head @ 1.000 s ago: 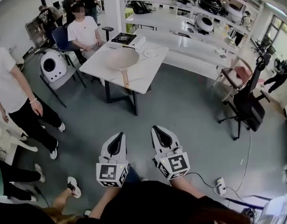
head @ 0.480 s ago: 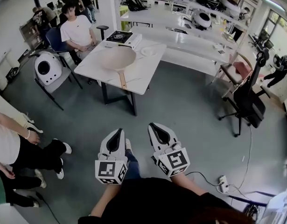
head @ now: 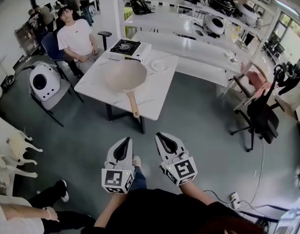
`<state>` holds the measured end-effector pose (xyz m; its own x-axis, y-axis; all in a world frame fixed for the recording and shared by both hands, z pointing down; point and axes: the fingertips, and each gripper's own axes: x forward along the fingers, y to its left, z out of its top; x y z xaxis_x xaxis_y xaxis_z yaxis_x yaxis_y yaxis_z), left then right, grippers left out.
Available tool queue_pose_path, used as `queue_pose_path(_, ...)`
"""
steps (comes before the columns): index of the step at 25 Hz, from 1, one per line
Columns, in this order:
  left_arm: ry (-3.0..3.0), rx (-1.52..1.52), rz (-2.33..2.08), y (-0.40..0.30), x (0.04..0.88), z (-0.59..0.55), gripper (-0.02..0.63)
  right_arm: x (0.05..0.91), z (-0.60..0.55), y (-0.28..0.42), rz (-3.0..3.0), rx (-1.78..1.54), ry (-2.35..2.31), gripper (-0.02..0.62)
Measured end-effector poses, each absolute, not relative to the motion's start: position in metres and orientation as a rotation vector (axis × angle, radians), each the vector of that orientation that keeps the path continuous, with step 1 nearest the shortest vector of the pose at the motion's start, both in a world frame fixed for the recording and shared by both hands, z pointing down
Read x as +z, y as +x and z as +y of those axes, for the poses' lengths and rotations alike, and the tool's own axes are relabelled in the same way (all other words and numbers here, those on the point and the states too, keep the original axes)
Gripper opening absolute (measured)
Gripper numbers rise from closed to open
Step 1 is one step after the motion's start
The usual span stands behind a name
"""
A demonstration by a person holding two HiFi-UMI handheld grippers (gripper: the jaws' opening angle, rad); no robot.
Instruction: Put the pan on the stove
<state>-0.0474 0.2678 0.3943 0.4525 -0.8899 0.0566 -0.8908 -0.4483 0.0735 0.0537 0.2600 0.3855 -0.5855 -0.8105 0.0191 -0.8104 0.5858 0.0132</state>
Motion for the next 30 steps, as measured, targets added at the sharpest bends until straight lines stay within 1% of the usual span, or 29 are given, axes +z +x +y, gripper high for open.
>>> queue_pose_path(7,2.608,0.05,-1.508,-0.072,0.402,0.17,0.009,0.391,0.166,0.018,-2.755,0.068,1.428,0.023)
queue_pose_path(11,2.603,0.081,-1.448,-0.078,0.415,0.12,0.011,0.405,0.123,0.008,-2.66,0.166,1.413,0.023)
queue_pose_path(19,2.604,0.111,-1.287,-0.081,0.441,0.061,0.015,0.428,0.064,-0.008,-2.658,0.218,1.404,0.025)
queue_pose_path(20,2.598,0.111,-1.265,-0.081,0.444,0.056,0.022,0.431,0.06,-0.009,-2.669,0.219,1.404,0.025)
queue_pose_path(22,2.58,0.109,-1.23,-0.082,0.449,0.046,0.078,0.435,0.052,-0.011,-2.666,0.234,1.402,0.025)
queue_pose_path(23,2.573,0.109,-1.215,-0.082,0.452,0.042,0.094,0.438,0.049,-0.012,-2.661,0.243,1.395,0.025)
queue_pose_path(26,2.552,0.109,-1.168,-0.08,0.461,0.032,0.123,0.447,0.044,-0.014,-2.654,0.287,1.353,0.035)
queue_pose_path(27,2.542,0.113,-1.149,-0.079,0.464,0.029,0.138,0.451,0.043,-0.014,-2.652,0.312,1.334,0.054)
queue_pose_path(28,2.529,0.118,-1.128,-0.078,0.468,0.027,0.155,0.455,0.043,-0.015,-2.651,0.341,1.317,0.107)
queue_pose_path(29,2.515,0.12,-1.105,-0.077,0.471,0.025,0.161,0.459,0.042,-0.016,-2.651,0.374,1.3,0.126)
queue_pose_path(30,2.497,0.119,-1.081,-0.077,0.475,0.023,0.161,0.462,0.041,-0.017,-2.652,0.406,1.28,0.132)
